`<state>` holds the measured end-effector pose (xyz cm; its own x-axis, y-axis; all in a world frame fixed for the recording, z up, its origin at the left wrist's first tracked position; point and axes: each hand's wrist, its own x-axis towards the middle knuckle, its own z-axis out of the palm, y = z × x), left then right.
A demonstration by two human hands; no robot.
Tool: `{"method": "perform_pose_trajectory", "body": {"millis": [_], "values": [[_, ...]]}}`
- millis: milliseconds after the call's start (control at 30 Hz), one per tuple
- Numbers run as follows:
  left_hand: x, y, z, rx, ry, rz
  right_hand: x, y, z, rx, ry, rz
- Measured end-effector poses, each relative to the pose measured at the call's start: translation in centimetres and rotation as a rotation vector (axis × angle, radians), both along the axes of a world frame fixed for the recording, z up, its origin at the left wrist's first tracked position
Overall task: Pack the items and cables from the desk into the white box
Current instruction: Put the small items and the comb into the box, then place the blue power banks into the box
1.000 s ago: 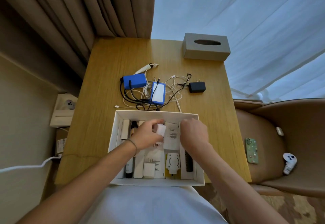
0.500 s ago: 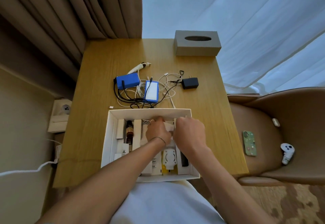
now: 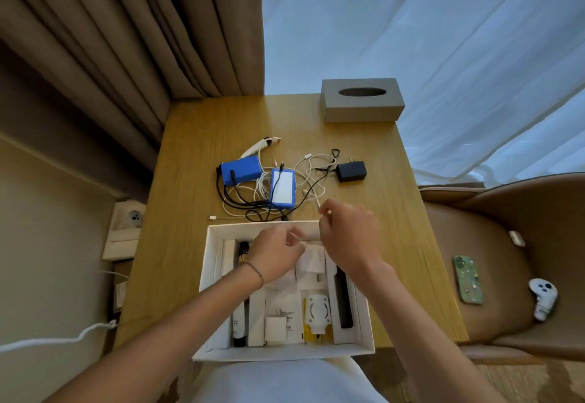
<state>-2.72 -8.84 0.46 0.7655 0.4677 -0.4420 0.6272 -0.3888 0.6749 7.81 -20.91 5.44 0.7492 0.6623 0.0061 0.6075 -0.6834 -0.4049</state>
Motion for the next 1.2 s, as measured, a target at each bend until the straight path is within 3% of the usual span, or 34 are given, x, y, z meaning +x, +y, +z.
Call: {"method": "perform_pose_trajectory", "body": {"millis": [233,467,733,1033,1200], "values": [[-1.0,6.5,4.0,0.068,-0.170,0.133,3.8,6.9,-2.4,-0.011,0.177,-0.035],[0.3,12.1,1.9,0.089,-0.089,0.141,7.4,13.8,-7.8,-0.325,0.325,-0.037],[1.3,14.8,-0.1,0.088,-0.019,0.126,7.7,17.9,-12.0,-0.392,0.447,-0.197],[2.0,16.8,-1.2,0.094,-0.022,0.119,7.9,18.5,-12.9,-0.296,0.573,-0.313],[2.7,17.5,-0.4,0.088,-0.109,0.159,7.7,18.2,-12.3,-0.070,0.628,-0.342]]}}
